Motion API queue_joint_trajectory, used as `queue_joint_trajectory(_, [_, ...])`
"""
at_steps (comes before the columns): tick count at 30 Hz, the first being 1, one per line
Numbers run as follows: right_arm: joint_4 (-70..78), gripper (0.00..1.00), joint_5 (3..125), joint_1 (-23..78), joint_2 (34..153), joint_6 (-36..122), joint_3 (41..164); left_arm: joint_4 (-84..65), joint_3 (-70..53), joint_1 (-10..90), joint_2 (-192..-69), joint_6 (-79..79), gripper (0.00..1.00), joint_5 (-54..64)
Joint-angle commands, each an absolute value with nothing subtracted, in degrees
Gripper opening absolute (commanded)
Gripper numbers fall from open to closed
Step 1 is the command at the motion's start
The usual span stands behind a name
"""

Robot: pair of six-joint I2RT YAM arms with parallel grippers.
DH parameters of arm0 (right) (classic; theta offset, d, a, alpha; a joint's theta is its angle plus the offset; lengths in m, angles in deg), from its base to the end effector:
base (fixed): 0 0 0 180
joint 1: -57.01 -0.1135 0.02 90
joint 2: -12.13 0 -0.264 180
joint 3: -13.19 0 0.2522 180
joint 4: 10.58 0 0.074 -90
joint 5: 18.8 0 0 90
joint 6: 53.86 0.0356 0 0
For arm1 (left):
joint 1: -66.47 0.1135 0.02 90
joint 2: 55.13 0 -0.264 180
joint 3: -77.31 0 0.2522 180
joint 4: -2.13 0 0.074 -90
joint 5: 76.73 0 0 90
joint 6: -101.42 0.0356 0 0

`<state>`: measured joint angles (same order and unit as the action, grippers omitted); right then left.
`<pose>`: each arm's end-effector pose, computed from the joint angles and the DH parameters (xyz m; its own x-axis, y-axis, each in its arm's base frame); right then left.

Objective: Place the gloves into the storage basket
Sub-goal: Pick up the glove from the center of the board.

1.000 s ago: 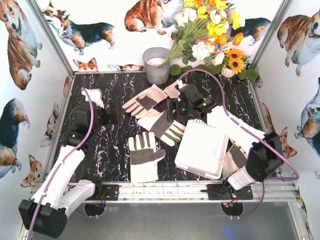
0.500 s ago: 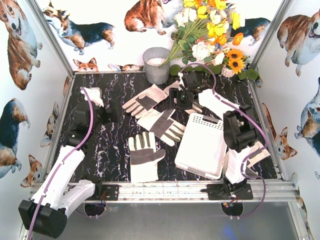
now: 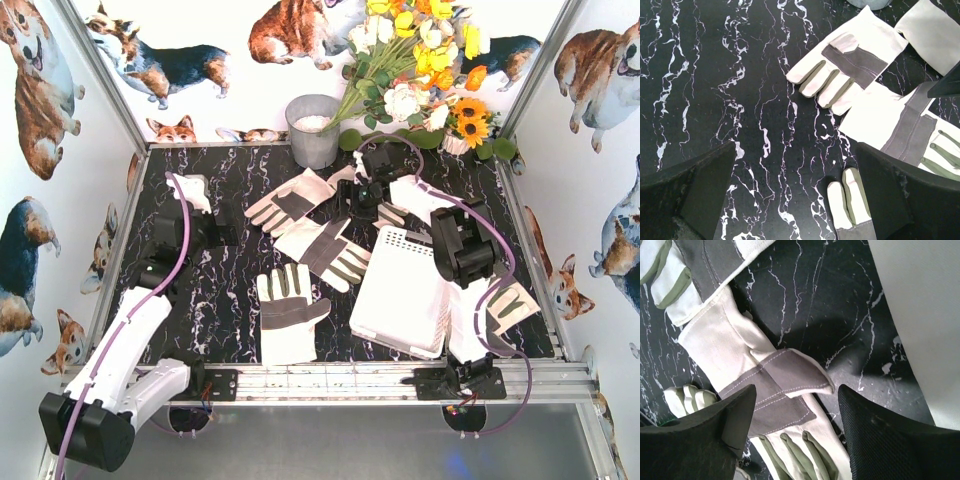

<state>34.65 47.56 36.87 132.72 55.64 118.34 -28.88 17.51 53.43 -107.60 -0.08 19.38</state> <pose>0.4173 0.1682 0.1807 -0.9384 -0.0184 -0.3450 -0.1979 0.8472 0.4930 0.2050 -0.0436 0.3111 -0.4092 -0.1087 -0.9059 0.0488 0.9889 -0.1407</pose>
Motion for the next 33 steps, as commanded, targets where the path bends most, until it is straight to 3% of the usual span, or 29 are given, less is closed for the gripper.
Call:
queue_joint_trajectory(1, [32.02, 0.68, 44.78, 36.71, 134.91, 55.61, 122.36, -27.65, 16.63, 53.81, -108.44, 0.17, 1.00, 18.36])
queue_joint_trajectory(4, [31.68, 0.65, 44.01, 36.71, 135.83, 55.18, 122.72, -27.71, 16.61, 53.81, -108.73, 0.17, 1.00, 18.34])
queue_joint_trajectory(8, [31.81, 0.53, 43.31, 36.68, 136.71, 54.24, 123.17, -27.71, 16.55, 53.81, -109.05, 0.17, 1.00, 18.40])
queue_joint_trajectory(14, [31.92, 0.15, 44.91, 36.71, 135.00, 52.72, 122.99, -27.72, 16.48, 53.81, -109.66, 0.22, 1.00, 18.45])
queue_joint_trajectory(17, [31.79, 0.04, 46.57, 36.71, 131.98, 52.20, 122.35, -27.80, 16.44, 53.81, -109.71, 0.34, 1.00, 18.59])
queue_joint_trajectory(20, [31.75, 0.00, 47.79, 36.71, 127.90, 51.27, 121.52, -27.89, 16.53, 53.81, -109.49, 0.48, 1.00, 18.97])
queue_joint_trajectory(33, [32.04, 0.00, 40.35, 36.54, 109.29, 48.24, 119.20, -27.80, 17.03, 53.81, -108.08, 1.22, 1.00, 17.15])
